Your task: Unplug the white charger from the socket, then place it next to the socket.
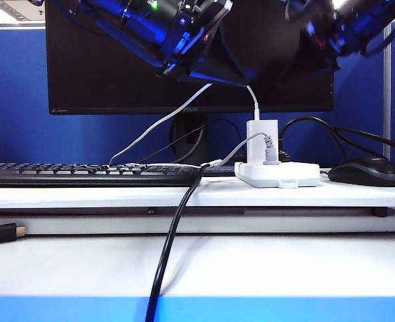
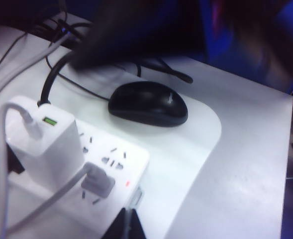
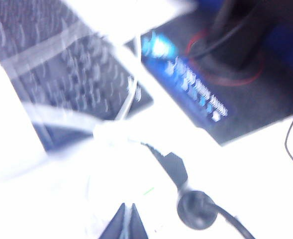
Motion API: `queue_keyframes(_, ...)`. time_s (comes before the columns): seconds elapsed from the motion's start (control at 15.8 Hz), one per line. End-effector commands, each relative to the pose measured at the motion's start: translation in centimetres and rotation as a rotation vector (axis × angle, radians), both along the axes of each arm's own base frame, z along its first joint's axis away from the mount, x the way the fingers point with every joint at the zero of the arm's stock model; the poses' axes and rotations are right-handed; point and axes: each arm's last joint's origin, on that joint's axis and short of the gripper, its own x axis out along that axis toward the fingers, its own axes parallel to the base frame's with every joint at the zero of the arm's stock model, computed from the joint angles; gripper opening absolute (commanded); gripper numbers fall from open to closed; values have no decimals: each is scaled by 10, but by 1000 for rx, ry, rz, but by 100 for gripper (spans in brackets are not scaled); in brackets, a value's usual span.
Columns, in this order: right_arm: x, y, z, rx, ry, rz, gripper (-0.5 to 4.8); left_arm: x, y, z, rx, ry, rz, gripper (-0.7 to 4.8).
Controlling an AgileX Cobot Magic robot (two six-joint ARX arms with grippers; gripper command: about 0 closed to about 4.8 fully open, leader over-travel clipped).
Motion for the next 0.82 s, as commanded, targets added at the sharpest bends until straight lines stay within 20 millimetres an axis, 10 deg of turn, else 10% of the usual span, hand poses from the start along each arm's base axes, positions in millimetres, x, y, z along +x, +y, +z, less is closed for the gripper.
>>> queue_keyframes(0.06,3,3,-8,-73,-21,42,-1,2,-2,-1,-12,-12,-2,-4)
queue_keyframes(0.57,7,0,-16,-173,8,-67,9,2,-2,-2,-10,18,16,-4)
queue_keyframes(0.7,7,1,-17,-154,12,-39,255,2,-2,-3,-3,27,16,-4)
queue_keyframes(0.82,7,1,-17,-156,-5,-19,304,1,-1,-4,6,38,16,-4)
